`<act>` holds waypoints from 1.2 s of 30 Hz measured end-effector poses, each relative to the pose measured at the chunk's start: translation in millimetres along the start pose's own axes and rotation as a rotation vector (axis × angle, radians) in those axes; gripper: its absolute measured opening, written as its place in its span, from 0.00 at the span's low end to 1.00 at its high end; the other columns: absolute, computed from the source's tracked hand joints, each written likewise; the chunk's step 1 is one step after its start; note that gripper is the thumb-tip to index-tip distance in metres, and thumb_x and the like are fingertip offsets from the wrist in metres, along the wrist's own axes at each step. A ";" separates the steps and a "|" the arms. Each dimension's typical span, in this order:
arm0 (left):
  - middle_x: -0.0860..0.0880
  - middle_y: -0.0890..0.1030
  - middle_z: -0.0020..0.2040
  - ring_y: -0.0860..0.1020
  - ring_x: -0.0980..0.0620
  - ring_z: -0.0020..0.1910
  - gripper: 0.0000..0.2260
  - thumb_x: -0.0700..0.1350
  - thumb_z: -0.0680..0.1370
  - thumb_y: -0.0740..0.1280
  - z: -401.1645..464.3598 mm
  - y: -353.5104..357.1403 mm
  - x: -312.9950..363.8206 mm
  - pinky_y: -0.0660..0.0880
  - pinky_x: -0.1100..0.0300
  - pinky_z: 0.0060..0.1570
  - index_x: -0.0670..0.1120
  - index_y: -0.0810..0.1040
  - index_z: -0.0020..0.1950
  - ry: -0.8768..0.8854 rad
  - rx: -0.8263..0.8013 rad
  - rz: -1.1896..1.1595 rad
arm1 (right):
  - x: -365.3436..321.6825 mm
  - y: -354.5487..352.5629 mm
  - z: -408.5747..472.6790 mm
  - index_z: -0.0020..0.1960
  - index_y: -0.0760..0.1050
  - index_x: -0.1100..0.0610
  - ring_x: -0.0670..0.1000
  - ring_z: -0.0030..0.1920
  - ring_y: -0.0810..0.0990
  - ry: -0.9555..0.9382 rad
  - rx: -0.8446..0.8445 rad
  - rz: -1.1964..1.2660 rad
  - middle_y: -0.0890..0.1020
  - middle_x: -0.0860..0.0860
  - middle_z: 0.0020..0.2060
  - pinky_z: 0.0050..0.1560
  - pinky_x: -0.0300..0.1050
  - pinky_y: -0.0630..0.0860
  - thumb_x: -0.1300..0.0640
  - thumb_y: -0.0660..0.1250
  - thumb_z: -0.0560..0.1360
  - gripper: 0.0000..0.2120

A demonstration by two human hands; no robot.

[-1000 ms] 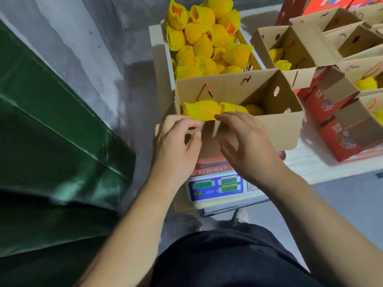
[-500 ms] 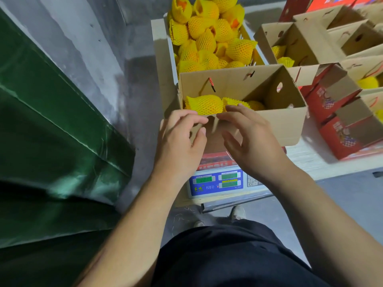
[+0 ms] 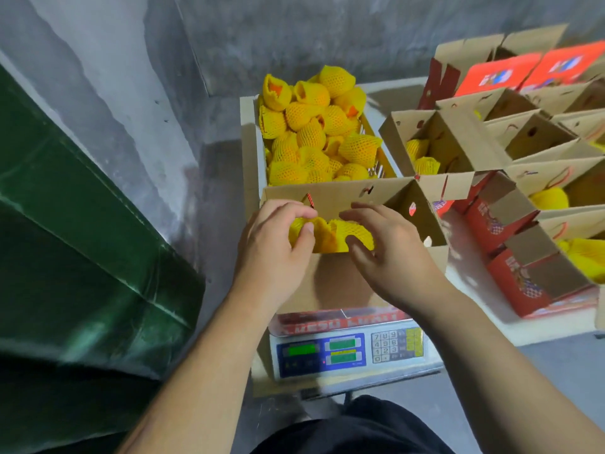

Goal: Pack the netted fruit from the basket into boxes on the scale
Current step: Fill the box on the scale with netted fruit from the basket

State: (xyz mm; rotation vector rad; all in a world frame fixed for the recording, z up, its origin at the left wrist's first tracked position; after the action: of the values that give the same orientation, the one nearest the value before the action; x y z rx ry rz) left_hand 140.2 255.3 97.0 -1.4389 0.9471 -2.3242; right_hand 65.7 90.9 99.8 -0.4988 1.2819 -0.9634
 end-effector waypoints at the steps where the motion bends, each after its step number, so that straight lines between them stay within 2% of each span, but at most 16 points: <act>1: 0.57 0.77 0.60 0.75 0.57 0.59 0.08 0.46 0.83 0.67 10.1 3.8 -0.7 0.76 0.55 0.60 0.54 0.82 0.60 -0.014 -0.016 -0.001 | 3.7 -2.2 8.4 0.66 0.80 0.53 0.55 0.68 0.77 -0.002 -0.007 0.012 0.80 0.54 0.67 0.67 0.57 0.73 0.59 0.70 0.78 0.16; 6: 0.58 0.81 0.58 0.78 0.55 0.58 0.10 0.46 0.83 0.67 68.2 25.1 -3.0 0.78 0.51 0.60 0.56 0.81 0.62 -0.068 -0.064 -0.049 | 37.0 -20.6 69.6 0.66 0.80 0.53 0.56 0.63 0.79 -0.023 -0.044 -0.002 0.82 0.52 0.63 0.63 0.51 0.75 0.59 0.69 0.78 0.17; 10: 0.55 0.83 0.58 0.80 0.52 0.59 0.11 0.45 0.82 0.68 129.3 50.7 -5.8 0.78 0.49 0.62 0.52 0.81 0.64 -0.079 -0.128 -0.009 | 92.8 -18.1 145.6 0.73 0.73 0.52 0.62 0.67 0.75 0.081 -0.201 -0.116 0.77 0.56 0.69 0.66 0.58 0.74 0.54 0.68 0.79 0.22; 12: 0.52 0.83 0.61 0.79 0.47 0.62 0.14 0.46 0.82 0.68 166.5 67.7 -15.4 0.76 0.46 0.64 0.51 0.79 0.69 -0.106 -0.199 0.072 | 123.6 -2.8 187.1 0.77 0.68 0.51 0.65 0.70 0.72 0.149 -0.305 -0.210 0.73 0.58 0.72 0.67 0.59 0.73 0.51 0.68 0.80 0.27; 14: 0.49 0.80 0.68 0.76 0.42 0.67 0.21 0.46 0.82 0.67 203.5 86.9 -32.1 0.74 0.46 0.66 0.51 0.72 0.75 -0.157 -0.301 0.208 | 149.4 19.6 225.3 0.81 0.61 0.52 0.66 0.74 0.66 0.185 -0.399 -0.276 0.67 0.61 0.76 0.71 0.61 0.70 0.51 0.67 0.80 0.32; 17: 0.46 0.71 0.78 0.68 0.38 0.75 0.31 0.43 0.80 0.67 239.6 118.2 -72.1 0.68 0.46 0.70 0.52 0.61 0.83 -0.202 -0.558 0.521 | 179.2 55.5 265.5 0.83 0.50 0.54 0.65 0.82 0.51 0.120 -0.513 -0.409 0.54 0.61 0.82 0.79 0.61 0.58 0.52 0.68 0.80 0.39; 19: 0.46 0.63 0.82 0.63 0.36 0.78 0.37 0.43 0.80 0.70 237.9 136.0 -107.3 0.66 0.46 0.73 0.53 0.55 0.85 -0.205 -0.808 0.768 | 197.3 72.4 279.4 0.83 0.51 0.54 0.65 0.81 0.54 0.064 -0.554 -0.483 0.56 0.59 0.81 0.78 0.61 0.60 0.51 0.72 0.78 0.42; 21: 0.46 0.57 0.82 0.66 0.33 0.76 0.40 0.42 0.78 0.71 229.9 144.9 -138.2 0.68 0.45 0.72 0.57 0.53 0.84 -0.216 -0.938 0.954 | 212.1 79.1 287.5 0.81 0.56 0.52 0.65 0.76 0.61 0.075 -0.528 -0.506 0.61 0.57 0.77 0.74 0.61 0.65 0.44 0.76 0.75 0.44; 23: 0.42 0.62 0.75 0.75 0.30 0.65 0.38 0.36 0.77 0.70 232.7 148.0 -150.8 0.75 0.43 0.63 0.57 0.57 0.81 -0.184 -0.874 1.040 | 219.6 82.7 293.1 0.79 0.60 0.52 0.64 0.73 0.63 0.093 -0.484 -0.528 0.63 0.57 0.73 0.72 0.61 0.65 0.38 0.76 0.72 0.43; 25: 0.42 0.65 0.67 0.80 0.33 0.55 0.34 0.36 0.75 0.70 240.8 148.8 -146.6 0.75 0.48 0.50 0.55 0.61 0.77 -0.116 -0.804 1.082 | 221.7 85.7 297.1 0.76 0.64 0.54 0.65 0.73 0.62 0.110 -0.440 -0.557 0.63 0.59 0.73 0.72 0.60 0.64 0.41 0.75 0.75 0.37; 27: 0.42 0.67 0.64 0.81 0.35 0.51 0.34 0.41 0.73 0.75 244.7 144.4 -142.3 0.71 0.51 0.42 0.54 0.63 0.73 -0.103 -0.781 1.093 | 221.7 88.5 299.0 0.76 0.65 0.56 0.65 0.73 0.62 0.130 -0.431 -0.571 0.64 0.61 0.72 0.72 0.58 0.65 0.47 0.73 0.78 0.31; 29: 0.43 0.73 0.60 0.81 0.37 0.49 0.34 0.47 0.70 0.79 248.7 135.3 -138.8 0.71 0.52 0.38 0.53 0.64 0.71 -0.102 -0.730 1.066 | 221.1 88.9 300.3 0.76 0.64 0.56 0.64 0.73 0.62 0.156 -0.440 -0.561 0.68 0.61 0.72 0.71 0.57 0.65 0.49 0.70 0.80 0.29; 31: 0.44 0.78 0.51 0.82 0.39 0.45 0.35 0.52 0.70 0.80 250.7 119.8 -133.7 0.78 0.48 0.40 0.51 0.65 0.70 -0.153 -0.636 0.932 | 220.5 86.2 299.6 0.76 0.62 0.54 0.64 0.72 0.63 0.173 -0.444 -0.533 0.72 0.60 0.70 0.69 0.57 0.67 0.50 0.71 0.80 0.29; 32: 0.44 0.80 0.51 0.81 0.38 0.45 0.36 0.54 0.70 0.81 250.6 109.6 -131.1 0.79 0.47 0.43 0.50 0.65 0.71 -0.204 -0.573 0.825 | 219.4 82.3 298.3 0.76 0.60 0.52 0.65 0.71 0.64 0.184 -0.432 -0.511 0.72 0.60 0.70 0.68 0.58 0.67 0.50 0.72 0.78 0.32; 35: 0.44 0.78 0.63 0.80 0.38 0.55 0.40 0.63 0.70 0.80 243.7 79.0 -118.4 0.77 0.47 0.52 0.50 0.64 0.73 -0.344 -0.352 0.538 | 214.8 64.1 286.0 0.79 0.53 0.49 0.66 0.71 0.64 0.251 -0.366 -0.409 0.68 0.60 0.72 0.68 0.63 0.66 0.37 0.77 0.71 0.48; 36: 0.45 0.77 0.65 0.79 0.39 0.58 0.40 0.64 0.70 0.79 238.8 72.0 -113.1 0.77 0.47 0.54 0.50 0.64 0.73 -0.383 -0.277 0.426 | 212.6 55.1 279.9 0.80 0.52 0.48 0.66 0.72 0.64 0.299 -0.330 -0.307 0.68 0.60 0.72 0.67 0.64 0.66 0.34 0.77 0.69 0.51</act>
State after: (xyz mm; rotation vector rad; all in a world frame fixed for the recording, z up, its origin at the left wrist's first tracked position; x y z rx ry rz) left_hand 393.1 164.9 43.0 -1.5233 1.3332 -1.5938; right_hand 346.3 -107.3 7.3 -0.8498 1.6797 -1.1155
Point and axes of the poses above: each hand's wrist, its own z-axis towards the middle knuckle, its own y-axis out of the palm, x = y × z, the point moved 8 cm from there along z, towards the middle knuckle
